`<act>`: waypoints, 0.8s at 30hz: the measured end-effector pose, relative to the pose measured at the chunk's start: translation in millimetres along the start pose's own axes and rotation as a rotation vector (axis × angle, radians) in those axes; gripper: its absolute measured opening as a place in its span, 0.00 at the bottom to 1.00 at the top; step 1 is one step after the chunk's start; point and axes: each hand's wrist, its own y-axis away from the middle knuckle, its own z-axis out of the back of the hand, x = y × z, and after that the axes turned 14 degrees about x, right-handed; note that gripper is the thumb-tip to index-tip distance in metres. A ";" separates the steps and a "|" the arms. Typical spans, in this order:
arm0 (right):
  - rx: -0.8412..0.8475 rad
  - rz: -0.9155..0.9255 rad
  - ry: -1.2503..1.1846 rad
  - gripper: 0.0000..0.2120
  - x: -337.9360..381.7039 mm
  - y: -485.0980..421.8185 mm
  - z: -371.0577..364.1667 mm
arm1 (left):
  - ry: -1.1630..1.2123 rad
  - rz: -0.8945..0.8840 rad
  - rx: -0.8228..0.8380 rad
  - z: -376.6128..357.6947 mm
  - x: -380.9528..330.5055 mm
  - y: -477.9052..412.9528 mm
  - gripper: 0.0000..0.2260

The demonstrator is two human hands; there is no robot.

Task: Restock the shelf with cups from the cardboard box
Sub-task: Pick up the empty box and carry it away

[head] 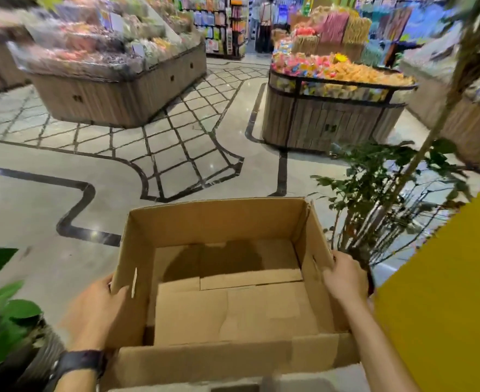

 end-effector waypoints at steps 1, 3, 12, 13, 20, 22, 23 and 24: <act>0.025 0.014 0.005 0.11 11.6 -20.2 -5.6 | 0.007 0.047 -0.003 5.5 -10.4 -5.8 0.12; 0.083 0.060 -0.017 0.08 39.4 -59.7 -15.3 | -0.020 0.150 -0.033 8.0 -15.5 -28.2 0.10; 0.262 0.324 -0.009 0.07 188.3 -222.9 -42.1 | -0.043 0.514 -0.184 25.9 -15.1 -104.8 0.09; 0.267 0.361 0.012 0.07 205.9 -237.1 -44.4 | -0.033 0.547 -0.197 29.8 -16.8 -111.4 0.08; 0.385 0.557 0.101 0.05 338.9 -308.3 -80.2 | 0.098 0.786 -0.314 46.6 -9.7 -160.3 0.09; 0.443 0.609 0.122 0.04 380.0 -323.4 -92.1 | 0.133 0.837 -0.333 49.1 0.8 -179.4 0.09; 0.458 0.616 0.117 0.05 400.2 -331.3 -96.5 | 0.148 0.852 -0.343 49.7 7.9 -191.2 0.09; 0.461 0.617 0.126 0.05 420.0 -341.9 -101.8 | 0.165 0.869 -0.342 50.5 14.4 -203.7 0.09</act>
